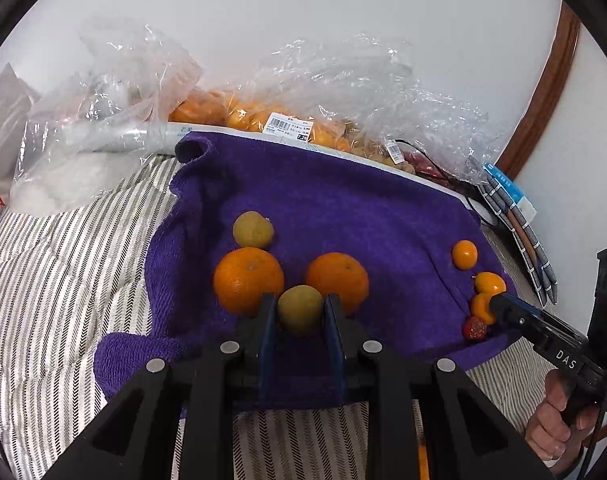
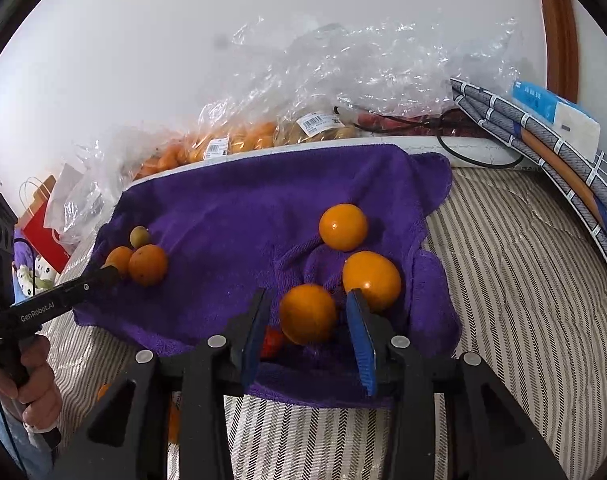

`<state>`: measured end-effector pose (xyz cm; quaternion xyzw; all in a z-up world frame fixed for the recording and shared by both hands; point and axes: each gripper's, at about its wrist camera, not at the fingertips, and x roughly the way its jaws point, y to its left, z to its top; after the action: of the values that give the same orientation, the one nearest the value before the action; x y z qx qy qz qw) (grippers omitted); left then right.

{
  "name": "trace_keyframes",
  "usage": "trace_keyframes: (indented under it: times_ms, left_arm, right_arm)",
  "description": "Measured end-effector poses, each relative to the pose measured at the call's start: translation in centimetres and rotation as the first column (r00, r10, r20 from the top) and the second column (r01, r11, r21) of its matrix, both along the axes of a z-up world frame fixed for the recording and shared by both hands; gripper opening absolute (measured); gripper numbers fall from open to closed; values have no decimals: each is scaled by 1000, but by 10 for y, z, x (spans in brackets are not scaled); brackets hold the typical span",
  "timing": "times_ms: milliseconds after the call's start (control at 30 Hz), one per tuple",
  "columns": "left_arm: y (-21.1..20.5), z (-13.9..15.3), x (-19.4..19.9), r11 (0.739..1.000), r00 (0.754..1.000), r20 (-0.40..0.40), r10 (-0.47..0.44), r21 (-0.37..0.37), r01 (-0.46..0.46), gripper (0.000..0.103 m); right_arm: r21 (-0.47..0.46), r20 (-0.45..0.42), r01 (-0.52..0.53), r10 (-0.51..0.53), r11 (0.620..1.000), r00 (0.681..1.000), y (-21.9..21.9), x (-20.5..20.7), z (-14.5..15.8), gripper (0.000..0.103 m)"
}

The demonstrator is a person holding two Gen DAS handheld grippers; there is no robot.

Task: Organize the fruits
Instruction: 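Carry both fruits onto the towel and open the right gripper, then grasp a large mandarin with the right gripper while the left gripper releases the green fruit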

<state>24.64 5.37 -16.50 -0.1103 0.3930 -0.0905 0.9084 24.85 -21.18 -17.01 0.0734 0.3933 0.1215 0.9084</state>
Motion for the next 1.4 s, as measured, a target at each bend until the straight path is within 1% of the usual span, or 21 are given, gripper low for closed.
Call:
trace_keyframes:
  times_ms: [100,300,400,567,667,767,833,867,967,1000,1033,1133,1233,1300,1367,1400]
  left_arm:
    - [0,0,0,1000,1000,-2,-3,-2,3,23]
    - [-1,0,1,1000,1000,-8,-8,-10,8,23]
    - [0,1,1,1000,1000,-14,-17,-19,17,31]
    - [4,8,-5,998,1000,17,-17,-60,18,32]
    - [8,14,-9,997,999,48,-10,-71,14,32]
    - [13,21,-13,997,997,75,0,-78,6,32]
    - [19,27,-18,997,995,103,20,-71,-13,32]
    - [20,31,-20,998,993,110,32,-53,-26,32]
    - [27,38,-31,998,994,91,53,-21,-52,34]
    - [29,38,-36,998,995,81,54,-16,-53,36]
    - [31,38,-42,999,996,77,48,-11,-47,36]
    - [38,32,-61,998,997,66,47,34,-50,36]
    - [44,23,-75,997,997,51,54,60,-57,37]
    - [48,15,-84,995,997,52,60,76,-64,37]
    - [51,9,-87,995,996,57,62,73,-66,38]
    - [54,4,-87,996,996,50,69,59,-72,38]
  right_arm:
    - [3,5,7,-7,1000,1000,0,-2,1,40]
    - [-33,69,41,-39,999,997,4,-15,13,40]
    - [-43,72,58,-55,997,996,8,-27,23,40]
    - [-64,67,54,-50,996,997,24,-57,33,40]
    - [-54,45,38,-36,998,998,34,-72,33,40]
    - [-51,12,-41,41,998,999,52,-86,28,40]
    - [-74,-8,-91,91,993,996,67,-94,19,40]
    - [-83,-15,-104,103,991,995,72,-98,16,40]
    - [-93,-24,-137,135,986,990,83,-108,9,40]
    - [-101,-27,-139,137,985,990,85,-109,8,40]
    - [-118,-33,-141,138,983,990,89,-110,6,40]
    - [-139,-50,-145,139,980,989,95,-108,-1,40]
    - [-167,-66,-137,128,976,990,100,-102,-9,40]
    - [-164,-77,-137,125,977,989,103,-98,-13,41]
    - [-165,-75,-135,124,977,989,106,-94,-14,43]
    - [-171,-73,-134,124,976,990,109,-93,-14,44]
